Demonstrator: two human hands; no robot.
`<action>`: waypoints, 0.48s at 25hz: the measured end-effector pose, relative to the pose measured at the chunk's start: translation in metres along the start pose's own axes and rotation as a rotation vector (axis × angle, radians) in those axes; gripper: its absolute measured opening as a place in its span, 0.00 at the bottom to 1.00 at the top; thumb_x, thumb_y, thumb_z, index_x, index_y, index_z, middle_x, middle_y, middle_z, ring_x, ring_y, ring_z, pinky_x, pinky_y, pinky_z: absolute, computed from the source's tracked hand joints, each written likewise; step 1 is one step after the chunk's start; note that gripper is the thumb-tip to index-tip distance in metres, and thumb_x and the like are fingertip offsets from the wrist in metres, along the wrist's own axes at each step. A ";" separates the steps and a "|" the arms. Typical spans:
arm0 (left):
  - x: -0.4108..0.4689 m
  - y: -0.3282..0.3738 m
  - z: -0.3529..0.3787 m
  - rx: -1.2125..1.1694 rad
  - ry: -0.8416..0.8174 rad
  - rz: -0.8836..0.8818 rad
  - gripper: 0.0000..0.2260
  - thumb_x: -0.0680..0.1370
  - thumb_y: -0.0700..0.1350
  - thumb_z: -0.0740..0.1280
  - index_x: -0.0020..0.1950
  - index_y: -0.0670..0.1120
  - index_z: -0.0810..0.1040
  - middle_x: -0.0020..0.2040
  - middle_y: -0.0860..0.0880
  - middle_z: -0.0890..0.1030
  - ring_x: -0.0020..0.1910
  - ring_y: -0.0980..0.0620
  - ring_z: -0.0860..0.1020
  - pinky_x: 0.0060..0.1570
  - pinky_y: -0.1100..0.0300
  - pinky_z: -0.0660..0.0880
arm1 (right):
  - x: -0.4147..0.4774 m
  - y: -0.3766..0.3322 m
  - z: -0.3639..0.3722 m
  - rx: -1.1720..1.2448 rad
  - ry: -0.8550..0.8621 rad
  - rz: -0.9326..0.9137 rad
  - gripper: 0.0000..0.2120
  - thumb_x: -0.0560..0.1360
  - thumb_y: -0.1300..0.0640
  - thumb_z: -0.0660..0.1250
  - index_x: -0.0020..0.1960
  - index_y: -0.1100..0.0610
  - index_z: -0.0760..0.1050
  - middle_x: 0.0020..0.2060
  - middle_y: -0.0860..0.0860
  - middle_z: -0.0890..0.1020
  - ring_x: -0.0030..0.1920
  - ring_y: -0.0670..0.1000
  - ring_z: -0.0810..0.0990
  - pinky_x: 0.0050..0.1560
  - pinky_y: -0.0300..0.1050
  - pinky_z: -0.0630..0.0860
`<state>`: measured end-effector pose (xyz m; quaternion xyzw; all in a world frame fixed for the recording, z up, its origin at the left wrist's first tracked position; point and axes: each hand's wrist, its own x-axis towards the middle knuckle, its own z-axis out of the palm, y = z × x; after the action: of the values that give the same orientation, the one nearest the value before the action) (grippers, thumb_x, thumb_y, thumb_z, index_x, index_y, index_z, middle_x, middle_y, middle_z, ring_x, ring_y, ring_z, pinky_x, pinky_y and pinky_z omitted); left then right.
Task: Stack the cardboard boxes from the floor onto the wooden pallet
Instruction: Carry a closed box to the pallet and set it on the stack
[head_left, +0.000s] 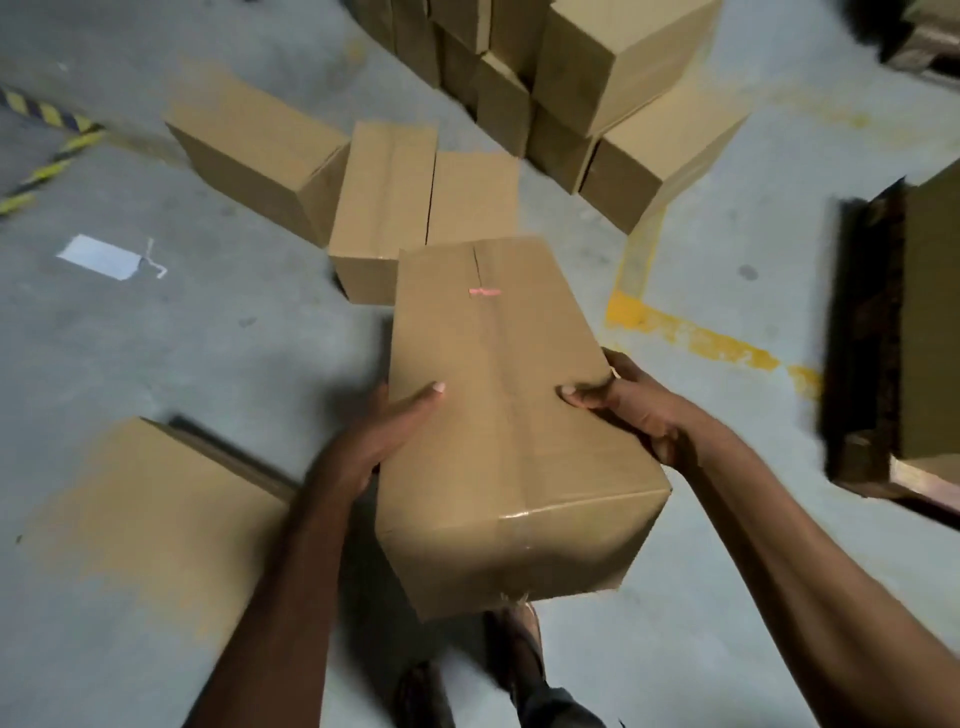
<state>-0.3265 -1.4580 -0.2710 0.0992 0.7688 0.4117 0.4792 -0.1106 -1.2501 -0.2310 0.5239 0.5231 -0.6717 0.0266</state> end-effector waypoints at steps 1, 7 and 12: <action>-0.022 0.011 -0.001 0.035 0.013 0.076 0.38 0.70 0.66 0.76 0.75 0.53 0.72 0.66 0.54 0.81 0.61 0.50 0.81 0.64 0.47 0.78 | -0.028 -0.005 -0.002 0.017 0.019 -0.053 0.34 0.72 0.63 0.78 0.72 0.45 0.69 0.58 0.48 0.85 0.56 0.50 0.85 0.54 0.47 0.81; -0.147 0.074 0.016 0.058 -0.008 0.364 0.36 0.75 0.45 0.77 0.78 0.49 0.62 0.63 0.52 0.76 0.55 0.56 0.78 0.47 0.66 0.75 | -0.189 0.014 -0.012 0.177 0.242 -0.361 0.41 0.72 0.68 0.77 0.75 0.41 0.64 0.61 0.42 0.82 0.59 0.41 0.82 0.56 0.38 0.78; -0.212 0.089 0.040 -0.013 -0.135 0.554 0.32 0.74 0.35 0.76 0.72 0.45 0.63 0.64 0.52 0.80 0.56 0.64 0.81 0.53 0.68 0.79 | -0.302 0.042 -0.029 0.306 0.418 -0.519 0.39 0.70 0.72 0.77 0.73 0.47 0.70 0.59 0.48 0.85 0.59 0.49 0.84 0.58 0.48 0.80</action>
<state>-0.2044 -1.4952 -0.0751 0.3296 0.6760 0.5245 0.3990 0.0692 -1.4027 -0.0361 0.4976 0.5263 -0.6051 -0.3306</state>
